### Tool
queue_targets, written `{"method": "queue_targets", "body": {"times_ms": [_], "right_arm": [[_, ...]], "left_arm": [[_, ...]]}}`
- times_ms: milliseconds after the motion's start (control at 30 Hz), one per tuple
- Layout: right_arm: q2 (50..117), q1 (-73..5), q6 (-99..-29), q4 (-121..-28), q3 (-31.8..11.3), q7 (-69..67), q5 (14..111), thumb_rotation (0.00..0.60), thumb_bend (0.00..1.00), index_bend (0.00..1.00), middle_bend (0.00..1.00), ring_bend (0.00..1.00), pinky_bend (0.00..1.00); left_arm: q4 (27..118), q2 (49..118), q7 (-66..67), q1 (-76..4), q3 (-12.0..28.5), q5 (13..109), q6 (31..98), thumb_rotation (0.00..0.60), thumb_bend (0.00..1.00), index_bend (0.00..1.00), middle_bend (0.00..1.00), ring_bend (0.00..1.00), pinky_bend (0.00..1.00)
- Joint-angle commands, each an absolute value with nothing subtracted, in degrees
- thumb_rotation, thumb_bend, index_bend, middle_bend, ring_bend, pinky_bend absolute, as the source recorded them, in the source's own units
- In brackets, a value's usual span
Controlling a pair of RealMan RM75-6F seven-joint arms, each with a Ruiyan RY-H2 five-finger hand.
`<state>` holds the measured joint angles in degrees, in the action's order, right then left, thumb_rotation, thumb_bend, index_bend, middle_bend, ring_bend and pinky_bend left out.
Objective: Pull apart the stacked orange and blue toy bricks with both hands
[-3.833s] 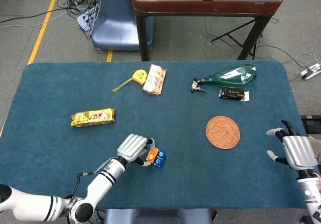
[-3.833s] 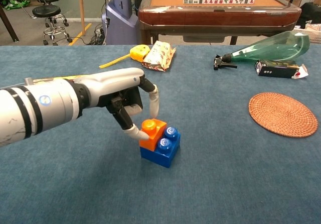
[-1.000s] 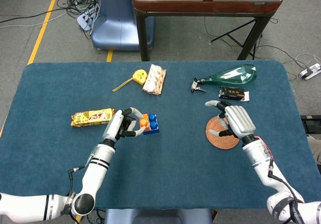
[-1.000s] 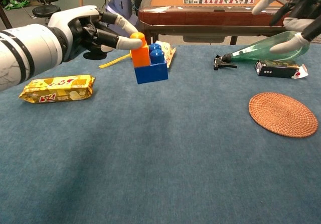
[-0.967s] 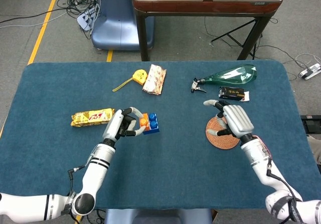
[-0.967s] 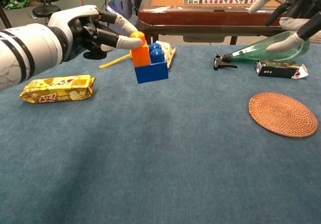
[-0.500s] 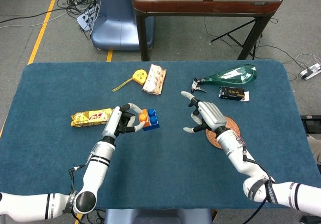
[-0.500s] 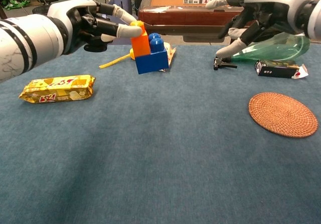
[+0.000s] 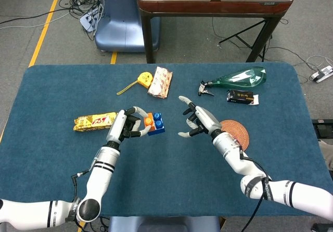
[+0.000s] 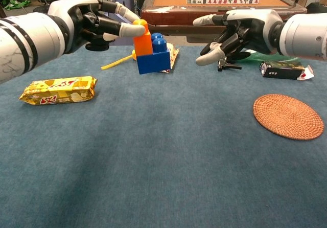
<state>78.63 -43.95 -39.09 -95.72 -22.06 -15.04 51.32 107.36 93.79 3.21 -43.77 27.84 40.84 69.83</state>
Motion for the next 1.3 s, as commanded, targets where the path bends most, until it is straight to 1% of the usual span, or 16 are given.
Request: {"method": "queue_targets", "body": {"times_ms": [33,400,633,833,1100,1233,1300], "right_arm": [[79.31,-44.23,-34.88,-93.92,-23.26,-20.25,52.14,0.6,0.0,0.02,0.97,1.0,1.0],[82.87,-45.02,-28.69,-88.55,-24.91,-30.01,56.12,0.6,0.0,0.02,0.97,1.0,1.0],[83.89,-45.07,-25.27,-86.8,-25.85,-34.97,60.33,0.6,0.0,0.09,0.98,1.0,1.0],[84.37,-45.31,-23.54,-85.95,-26.22,-37.85,63.41,0.6,0.0,0.19,0.98,1.0,1.0],[85.33,-45.54,-22.9,-84.59,-26.26,-41.03,66.34,0.6,0.0,0.41,0.98,1.0,1.0],[85.86,-45.7,-23.14,-83.97,-26.11,-42.12,66.94,0.6,0.0,0.49,0.99,1.0,1.0],[86.04,-45.89,-23.19,-83.68,-26.01,-42.5,67.21,0.6,0.02,0.52,0.99,1.0,1.0]], "left_arm": [[107.39,93.83,3.4,-43.81,27.75,40.86,69.8,0.6,0.58,0.74,0.88,0.97,1.0],[108.21,93.7,3.74,-43.75,27.68,41.43,69.84,0.6,0.58,0.74,0.88,0.97,1.0],[108.89,93.52,3.85,-43.57,27.47,41.75,69.92,0.6,0.58,0.74,0.88,0.97,1.0],[109.0,93.56,3.76,-43.57,27.5,41.71,69.79,0.6,0.58,0.74,0.88,0.97,1.0],[109.03,93.6,3.7,-43.49,27.28,41.7,69.64,0.6,0.58,0.74,0.88,0.97,1.0],[108.88,93.64,3.62,-43.45,27.14,41.72,69.47,0.6,0.58,0.74,0.88,0.97,1.0],[108.87,93.63,3.52,-43.38,27.09,41.76,69.42,0.6,0.58,0.74,0.88,0.97,1.0]]}}
